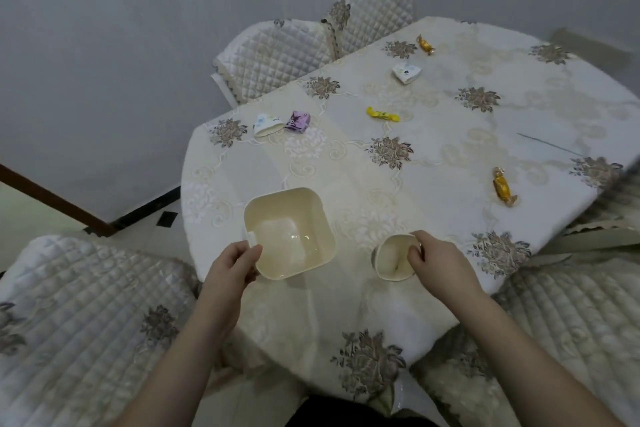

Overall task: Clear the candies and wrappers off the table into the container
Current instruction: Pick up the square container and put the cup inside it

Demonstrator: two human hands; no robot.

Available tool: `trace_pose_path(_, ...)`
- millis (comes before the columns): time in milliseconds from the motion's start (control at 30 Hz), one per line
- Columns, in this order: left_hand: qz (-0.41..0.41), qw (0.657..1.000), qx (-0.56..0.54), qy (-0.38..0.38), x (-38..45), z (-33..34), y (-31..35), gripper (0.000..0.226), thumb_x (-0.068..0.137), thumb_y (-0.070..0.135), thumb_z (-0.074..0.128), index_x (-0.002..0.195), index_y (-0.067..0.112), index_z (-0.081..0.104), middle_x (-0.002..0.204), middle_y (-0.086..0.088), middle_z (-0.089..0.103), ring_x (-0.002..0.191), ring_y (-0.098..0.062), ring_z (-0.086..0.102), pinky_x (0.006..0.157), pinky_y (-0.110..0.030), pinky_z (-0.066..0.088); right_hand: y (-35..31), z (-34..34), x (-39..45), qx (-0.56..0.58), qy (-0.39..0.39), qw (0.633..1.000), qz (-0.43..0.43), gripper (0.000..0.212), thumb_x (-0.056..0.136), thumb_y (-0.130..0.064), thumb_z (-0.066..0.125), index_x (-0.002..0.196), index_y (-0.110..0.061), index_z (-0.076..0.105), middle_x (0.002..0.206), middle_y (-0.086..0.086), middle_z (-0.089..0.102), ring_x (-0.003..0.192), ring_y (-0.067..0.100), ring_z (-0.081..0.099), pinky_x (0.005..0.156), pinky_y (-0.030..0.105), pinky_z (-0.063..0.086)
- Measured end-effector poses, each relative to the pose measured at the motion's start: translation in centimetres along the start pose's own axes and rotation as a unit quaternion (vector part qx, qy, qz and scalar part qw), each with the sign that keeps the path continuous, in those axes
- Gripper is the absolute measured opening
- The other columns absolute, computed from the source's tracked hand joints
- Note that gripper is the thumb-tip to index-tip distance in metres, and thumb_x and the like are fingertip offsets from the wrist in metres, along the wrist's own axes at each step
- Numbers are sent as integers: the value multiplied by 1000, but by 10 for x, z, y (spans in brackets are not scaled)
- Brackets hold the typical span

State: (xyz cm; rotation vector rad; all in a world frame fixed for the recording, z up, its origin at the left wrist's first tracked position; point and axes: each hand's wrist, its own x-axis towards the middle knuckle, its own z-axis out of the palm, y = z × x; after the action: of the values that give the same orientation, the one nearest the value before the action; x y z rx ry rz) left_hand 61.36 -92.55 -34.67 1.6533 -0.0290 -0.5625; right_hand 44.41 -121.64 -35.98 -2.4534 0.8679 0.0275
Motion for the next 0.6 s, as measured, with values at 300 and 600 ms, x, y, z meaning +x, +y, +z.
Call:
trace_pose_path(300,23,995,81,-48,-15,-10,-11,22,86,27,72,85,7,63,66,11,65,63,-9,58,69,-34,46,-66,-42,-50,158,85,983,-26,18,93,-30,45,95,-40,60,61,-7,65,58,0,62,48,15,40)
trace_pose_path(600,52,989,82,-111,-33,-6,-16,33,71,52,68,78,20,65,59,8,60,58,-11,49,57,-25,40,-132,-7,-76,140,15,989,-37,19,92,-28,45,78,-29,58,57,5,62,56,17,66,58,42,53)
